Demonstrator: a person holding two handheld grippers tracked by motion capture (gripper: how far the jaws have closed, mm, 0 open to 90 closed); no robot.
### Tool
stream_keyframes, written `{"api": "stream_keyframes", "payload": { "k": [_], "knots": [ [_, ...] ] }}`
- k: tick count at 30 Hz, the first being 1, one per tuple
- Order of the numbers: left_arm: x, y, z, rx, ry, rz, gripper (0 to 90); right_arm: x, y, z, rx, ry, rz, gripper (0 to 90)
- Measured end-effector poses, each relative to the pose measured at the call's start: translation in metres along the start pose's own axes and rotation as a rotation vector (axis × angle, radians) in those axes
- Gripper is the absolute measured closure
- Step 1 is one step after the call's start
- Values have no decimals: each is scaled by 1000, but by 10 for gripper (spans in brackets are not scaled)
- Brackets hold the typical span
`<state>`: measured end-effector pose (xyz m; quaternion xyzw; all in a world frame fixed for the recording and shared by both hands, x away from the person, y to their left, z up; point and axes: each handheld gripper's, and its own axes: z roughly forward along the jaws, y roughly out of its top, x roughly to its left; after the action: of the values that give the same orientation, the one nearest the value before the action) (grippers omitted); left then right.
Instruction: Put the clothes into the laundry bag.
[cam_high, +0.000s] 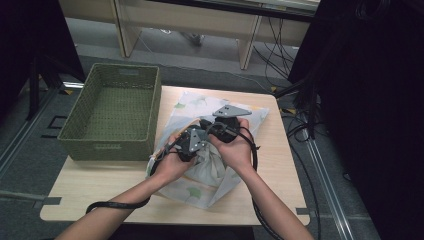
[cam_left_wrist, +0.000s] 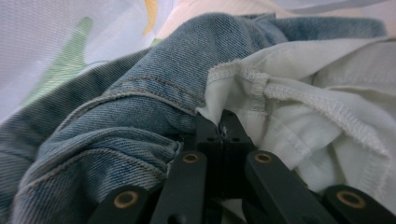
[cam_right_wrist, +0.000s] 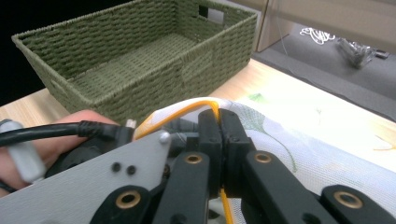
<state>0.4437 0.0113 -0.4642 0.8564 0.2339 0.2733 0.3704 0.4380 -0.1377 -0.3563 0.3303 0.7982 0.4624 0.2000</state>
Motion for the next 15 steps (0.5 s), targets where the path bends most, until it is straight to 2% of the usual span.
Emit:
{"api": "stream_keyframes", "payload": {
  "k": [5,8,9,11,12,15],
  "knots": [
    [2,-1,-3,-8,-43,4,818,-1,-1,0,6,1,3,900],
    [3,-3,-13,-34,-78,1,693,-1,-2,-1,7,2,14,900],
    [4,-3,-17,-34,-82,12,629,-2,-2,-1,7,2,10,900],
    [3,-4,-28,-54,-82,23,556,-2,-2,-1,7,2,10,900],
    [3,-4,-32,-60,-82,31,503,-1,-2,-2,13,1,25,900],
    [2,-5,-49,-81,-93,52,430,-1,-1,-2,7,5,5,899]
  ]
}}
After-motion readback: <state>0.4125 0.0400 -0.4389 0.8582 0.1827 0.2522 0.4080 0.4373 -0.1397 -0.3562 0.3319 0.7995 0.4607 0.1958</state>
